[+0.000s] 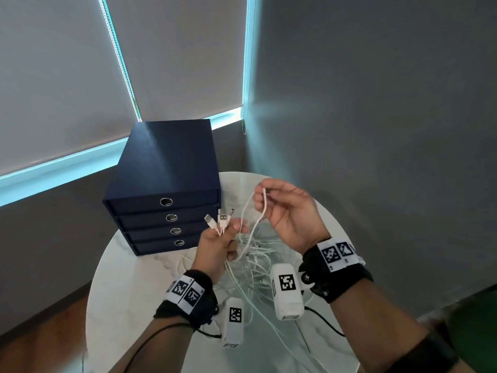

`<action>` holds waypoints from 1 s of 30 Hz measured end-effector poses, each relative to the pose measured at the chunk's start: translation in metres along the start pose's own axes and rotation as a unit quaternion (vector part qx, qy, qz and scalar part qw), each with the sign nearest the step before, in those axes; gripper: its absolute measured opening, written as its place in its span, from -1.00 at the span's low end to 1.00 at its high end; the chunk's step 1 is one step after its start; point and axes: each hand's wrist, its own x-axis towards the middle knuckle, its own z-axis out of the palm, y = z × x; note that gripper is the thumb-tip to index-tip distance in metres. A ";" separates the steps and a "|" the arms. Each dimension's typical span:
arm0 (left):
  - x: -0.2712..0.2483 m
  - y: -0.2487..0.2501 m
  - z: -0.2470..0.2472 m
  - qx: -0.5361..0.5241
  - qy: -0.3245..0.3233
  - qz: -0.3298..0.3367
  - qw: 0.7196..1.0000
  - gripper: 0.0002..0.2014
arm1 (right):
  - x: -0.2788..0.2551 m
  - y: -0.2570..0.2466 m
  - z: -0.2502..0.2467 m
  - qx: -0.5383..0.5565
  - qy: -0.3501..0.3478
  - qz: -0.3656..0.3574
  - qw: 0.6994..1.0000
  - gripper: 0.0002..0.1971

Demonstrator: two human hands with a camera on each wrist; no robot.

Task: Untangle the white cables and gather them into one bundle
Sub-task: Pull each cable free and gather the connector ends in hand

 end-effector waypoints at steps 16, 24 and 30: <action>0.011 -0.013 0.004 0.132 0.105 0.019 0.986 -0.80 | -0.013 0.048 -0.015 -0.709 -0.065 0.045 0.701 -0.66; -0.002 -0.026 -0.007 0.042 0.023 0.009 0.999 -0.66 | 0.018 -0.002 -0.007 -0.442 0.120 -0.087 0.885 -0.64; -0.002 -0.031 -0.025 0.155 0.057 -0.037 0.986 -0.81 | 0.018 -0.060 0.025 -0.228 0.136 -0.204 0.942 -0.69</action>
